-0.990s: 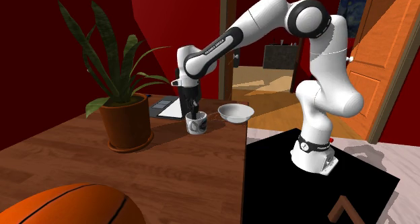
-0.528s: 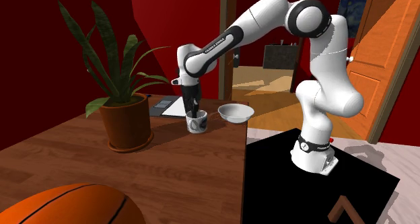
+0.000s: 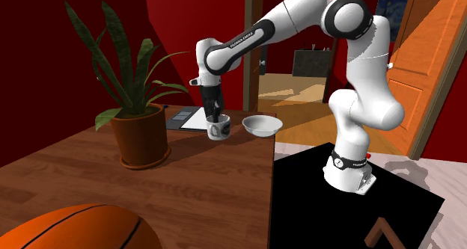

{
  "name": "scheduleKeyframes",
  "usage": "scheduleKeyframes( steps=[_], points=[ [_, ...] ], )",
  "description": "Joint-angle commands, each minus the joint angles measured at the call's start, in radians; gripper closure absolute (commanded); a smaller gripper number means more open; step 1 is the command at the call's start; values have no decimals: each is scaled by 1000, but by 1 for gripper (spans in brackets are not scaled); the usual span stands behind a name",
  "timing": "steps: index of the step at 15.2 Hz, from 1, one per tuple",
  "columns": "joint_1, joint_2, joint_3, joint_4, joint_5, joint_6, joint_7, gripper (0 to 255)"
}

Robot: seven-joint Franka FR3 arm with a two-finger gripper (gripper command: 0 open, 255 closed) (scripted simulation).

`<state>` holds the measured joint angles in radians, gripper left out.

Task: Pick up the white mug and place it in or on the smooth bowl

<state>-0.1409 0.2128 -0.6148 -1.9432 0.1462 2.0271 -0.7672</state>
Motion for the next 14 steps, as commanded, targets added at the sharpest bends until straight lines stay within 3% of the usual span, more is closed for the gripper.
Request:
scheduleKeyframes(
  steps=[1,14],
  points=[
    [2,-16,-4,14,-12,-27,6,255],
    [10,-74,-12,128,-53,-187,36,255]
  ],
)
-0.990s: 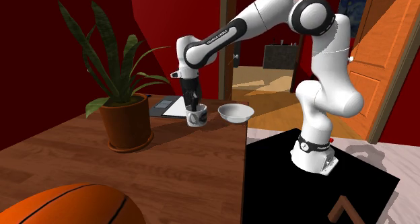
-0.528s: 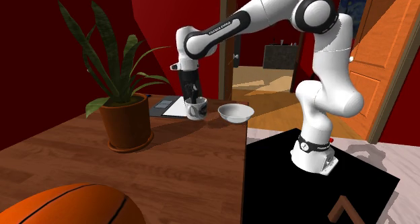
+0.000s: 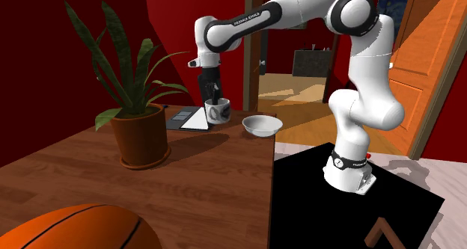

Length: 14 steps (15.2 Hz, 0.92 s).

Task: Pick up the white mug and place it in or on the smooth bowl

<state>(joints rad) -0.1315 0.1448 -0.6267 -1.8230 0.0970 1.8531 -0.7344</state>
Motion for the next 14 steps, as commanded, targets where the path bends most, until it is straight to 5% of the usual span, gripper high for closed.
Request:
scheduleKeyframes(
  steps=[1,8,14],
  points=[
    [1,-9,-1,18,-6,-26,4,255],
    [-6,-246,-24,-195,-155,-3,23,255],
    [-71,-469,-22,-363,-294,-22,31,255]
  ],
)
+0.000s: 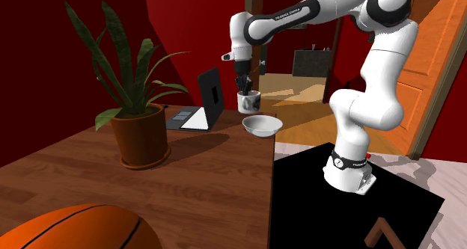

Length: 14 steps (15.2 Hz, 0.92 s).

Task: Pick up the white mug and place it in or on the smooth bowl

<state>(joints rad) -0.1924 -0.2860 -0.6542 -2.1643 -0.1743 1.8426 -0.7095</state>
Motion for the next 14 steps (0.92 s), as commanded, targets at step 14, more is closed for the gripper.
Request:
scheduleKeyframes(
  steps=[14],
  points=[
    [-86,-165,-27,-218,-126,75,-16,255]
  ],
)
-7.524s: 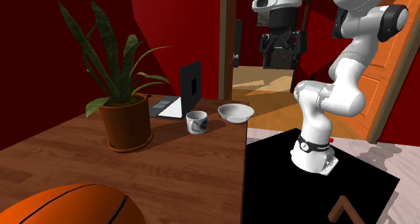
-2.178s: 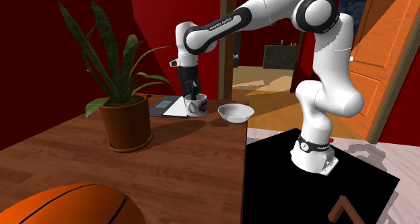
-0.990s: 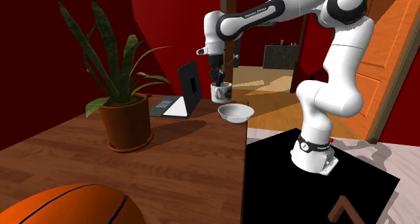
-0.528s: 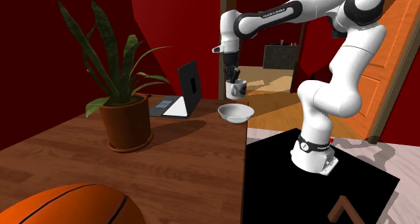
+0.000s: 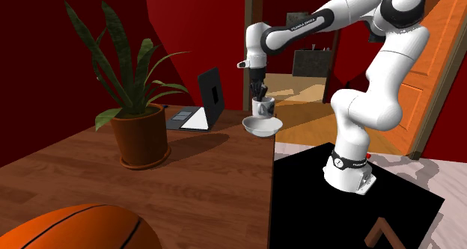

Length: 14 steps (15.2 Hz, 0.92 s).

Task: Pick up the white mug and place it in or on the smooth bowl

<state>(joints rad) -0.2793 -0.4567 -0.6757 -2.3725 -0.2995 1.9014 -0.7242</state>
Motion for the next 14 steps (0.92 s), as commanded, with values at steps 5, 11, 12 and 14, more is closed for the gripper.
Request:
scheduleKeyframes(
  steps=[5,11,12,14],
  points=[
    [4,34,-29,-57,-2,90,-6,255],
    [6,48,-39,-74,-2,121,-9,255],
    [6,48,-39,-74,-2,121,-9,255],
    [6,48,-39,-74,-2,121,-9,255]
  ],
)
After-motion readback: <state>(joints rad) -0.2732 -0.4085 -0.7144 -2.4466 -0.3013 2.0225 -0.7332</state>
